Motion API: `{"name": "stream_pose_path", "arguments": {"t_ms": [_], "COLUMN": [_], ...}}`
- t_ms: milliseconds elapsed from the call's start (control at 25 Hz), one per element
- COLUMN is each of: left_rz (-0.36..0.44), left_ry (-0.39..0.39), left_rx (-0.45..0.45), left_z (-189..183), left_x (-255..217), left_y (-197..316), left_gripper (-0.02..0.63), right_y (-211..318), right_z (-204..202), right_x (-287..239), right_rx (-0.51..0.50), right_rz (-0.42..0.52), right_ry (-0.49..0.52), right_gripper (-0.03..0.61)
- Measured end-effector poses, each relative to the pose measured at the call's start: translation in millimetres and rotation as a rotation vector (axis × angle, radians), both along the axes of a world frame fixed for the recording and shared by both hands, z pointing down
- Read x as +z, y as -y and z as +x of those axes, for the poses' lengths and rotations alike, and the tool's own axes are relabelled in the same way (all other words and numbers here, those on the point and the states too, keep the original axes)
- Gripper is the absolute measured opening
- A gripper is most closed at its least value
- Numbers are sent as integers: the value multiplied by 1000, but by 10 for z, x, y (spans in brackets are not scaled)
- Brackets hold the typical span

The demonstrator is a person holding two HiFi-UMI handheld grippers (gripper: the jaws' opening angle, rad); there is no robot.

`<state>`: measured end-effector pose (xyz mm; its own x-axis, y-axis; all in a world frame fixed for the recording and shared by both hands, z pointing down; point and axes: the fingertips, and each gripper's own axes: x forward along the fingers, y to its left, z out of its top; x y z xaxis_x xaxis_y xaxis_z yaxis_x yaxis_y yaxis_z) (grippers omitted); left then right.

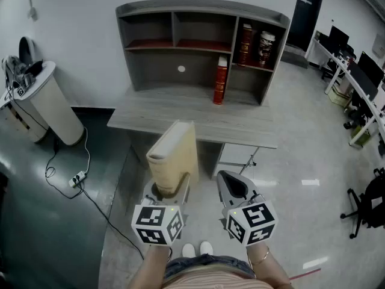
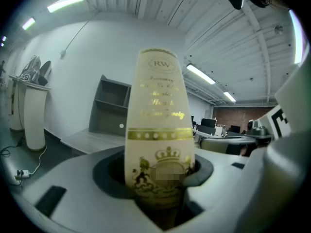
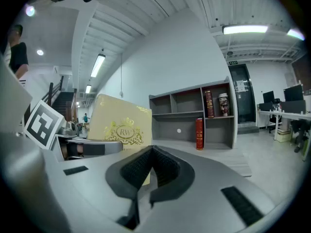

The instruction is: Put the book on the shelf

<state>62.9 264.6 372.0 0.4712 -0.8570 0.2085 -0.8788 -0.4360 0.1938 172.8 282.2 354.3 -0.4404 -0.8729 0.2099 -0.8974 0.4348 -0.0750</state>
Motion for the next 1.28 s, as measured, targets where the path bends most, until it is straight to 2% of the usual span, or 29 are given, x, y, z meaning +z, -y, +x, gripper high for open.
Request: {"name": "stream_pose_path", "arguments": {"t_ms": [440, 960, 1160, 1280], "left_rz": [-21, -12, 15, 16], "left_ry": [6, 9, 1, -1], "left_rx": [-10, -46, -66, -91], "left_z": [36, 264, 293, 233], "left_x": [51, 79, 17, 5], "left_y": [11, 150, 170, 195], "left_gripper": [221, 221, 221, 221], "right_y": [64, 183, 214, 262], "right_z": [48, 353, 445, 398], "right_x": [81, 178, 180, 172], "right_rx": [-12, -63, -63, -85], "right_rz": [-19, -47, -31, -31], "right_ry": [27, 88, 20, 23], "right_gripper": [8, 9, 9, 9]}}
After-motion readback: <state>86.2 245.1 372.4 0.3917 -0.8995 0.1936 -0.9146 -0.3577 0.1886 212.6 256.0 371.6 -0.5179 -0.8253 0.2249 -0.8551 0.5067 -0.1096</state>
